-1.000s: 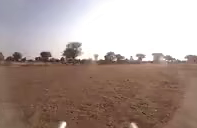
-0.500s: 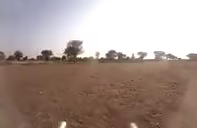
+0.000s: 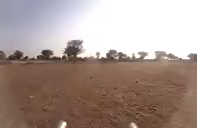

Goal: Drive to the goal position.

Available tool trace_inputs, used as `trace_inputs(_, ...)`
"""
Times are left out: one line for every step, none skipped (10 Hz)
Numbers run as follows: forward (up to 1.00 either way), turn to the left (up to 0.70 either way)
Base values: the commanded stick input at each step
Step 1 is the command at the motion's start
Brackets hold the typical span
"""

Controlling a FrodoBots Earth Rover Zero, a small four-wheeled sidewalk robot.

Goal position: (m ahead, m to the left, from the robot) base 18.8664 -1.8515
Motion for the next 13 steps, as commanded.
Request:
trace_inputs(0.70, 0.00)
trace_inputs(0.70, 0.00)
trace_inputs(0.70, 0.00)
trace_inputs(0.70, 0.00)
trace_inputs(0.70, 0.00)
trace_inputs(0.70, 0.00)
trace_inputs(0.70, 0.00)
trace_inputs(0.70, 0.00)
trace_inputs(0.70, 0.00)
trace_inputs(0.70, 0.00)
trace_inputs(0.70, 0.00)
trace_inputs(0.70, 0.00)
trace_inputs(0.70, 0.00)
